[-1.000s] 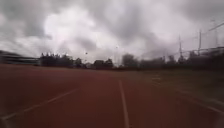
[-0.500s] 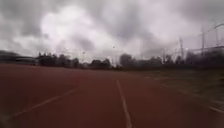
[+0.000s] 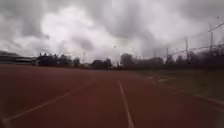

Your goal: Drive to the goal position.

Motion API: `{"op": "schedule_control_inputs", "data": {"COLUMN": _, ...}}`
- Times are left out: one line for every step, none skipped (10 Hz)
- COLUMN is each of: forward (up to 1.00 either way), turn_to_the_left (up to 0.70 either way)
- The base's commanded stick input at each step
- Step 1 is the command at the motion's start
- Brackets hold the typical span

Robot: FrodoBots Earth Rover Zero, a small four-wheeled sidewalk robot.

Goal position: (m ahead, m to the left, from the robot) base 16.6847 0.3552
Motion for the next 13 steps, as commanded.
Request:
{"op": "schedule_control_inputs", "data": {"forward": 1.0, "turn_to_the_left": 0.0}}
{"op": "schedule_control_inputs", "data": {"forward": 1.0, "turn_to_the_left": 0.0}}
{"op": "schedule_control_inputs", "data": {"forward": 1.0, "turn_to_the_left": 0.0}}
{"op": "schedule_control_inputs", "data": {"forward": 1.0, "turn_to_the_left": 0.0}}
{"op": "schedule_control_inputs", "data": {"forward": 1.0, "turn_to_the_left": 0.0}}
{"op": "schedule_control_inputs", "data": {"forward": 1.0, "turn_to_the_left": 0.0}}
{"op": "schedule_control_inputs", "data": {"forward": 1.0, "turn_to_the_left": 0.0}}
{"op": "schedule_control_inputs", "data": {"forward": 1.0, "turn_to_the_left": 0.0}}
{"op": "schedule_control_inputs", "data": {"forward": 0.84, "turn_to_the_left": 0.0}}
{"op": "schedule_control_inputs", "data": {"forward": 0.36, "turn_to_the_left": 0.0}}
{"op": "schedule_control_inputs", "data": {"forward": 0.0, "turn_to_the_left": 0.0}}
{"op": "schedule_control_inputs", "data": {"forward": 0.0, "turn_to_the_left": 0.0}}
{"op": "schedule_control_inputs", "data": {"forward": 0.0, "turn_to_the_left": 0.0}}
